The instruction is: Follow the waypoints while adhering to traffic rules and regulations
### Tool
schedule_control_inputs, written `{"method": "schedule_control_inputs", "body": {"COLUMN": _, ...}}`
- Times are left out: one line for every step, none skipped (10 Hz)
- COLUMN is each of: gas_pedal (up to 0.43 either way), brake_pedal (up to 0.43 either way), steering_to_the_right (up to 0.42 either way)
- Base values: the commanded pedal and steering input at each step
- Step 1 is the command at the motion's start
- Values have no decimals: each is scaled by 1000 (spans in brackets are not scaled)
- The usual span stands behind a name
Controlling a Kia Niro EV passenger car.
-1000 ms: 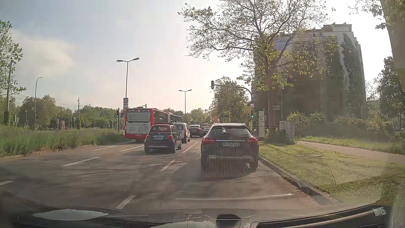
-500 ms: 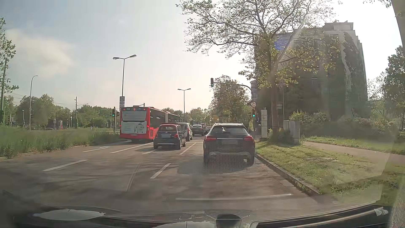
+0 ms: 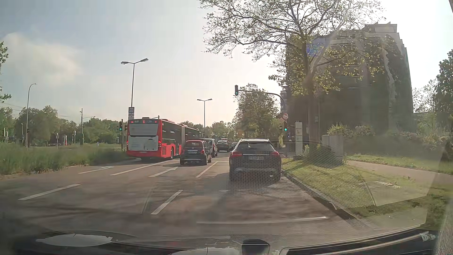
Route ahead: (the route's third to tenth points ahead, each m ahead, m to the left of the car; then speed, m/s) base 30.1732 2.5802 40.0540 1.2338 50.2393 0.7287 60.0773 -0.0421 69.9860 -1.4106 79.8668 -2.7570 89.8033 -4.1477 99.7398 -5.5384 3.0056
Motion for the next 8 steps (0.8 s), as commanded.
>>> {"method": "schedule_control_inputs", "body": {"gas_pedal": 110, "brake_pedal": 0, "steering_to_the_right": 9}}
{"method": "schedule_control_inputs", "body": {"gas_pedal": 110, "brake_pedal": 0, "steering_to_the_right": 9}}
{"method": "schedule_control_inputs", "body": {"gas_pedal": 110, "brake_pedal": 0, "steering_to_the_right": 9}}
{"method": "schedule_control_inputs", "body": {"gas_pedal": 110, "brake_pedal": 0, "steering_to_the_right": 9}}
{"method": "schedule_control_inputs", "body": {"gas_pedal": 110, "brake_pedal": 0, "steering_to_the_right": 9}}
{"method": "schedule_control_inputs", "body": {"gas_pedal": 110, "brake_pedal": 0, "steering_to_the_right": 9}}
{"method": "schedule_control_inputs", "body": {"gas_pedal": 110, "brake_pedal": 0, "steering_to_the_right": 9}}
{"method": "schedule_control_inputs", "body": {"gas_pedal": 110, "brake_pedal": 0, "steering_to_the_right": 9}}
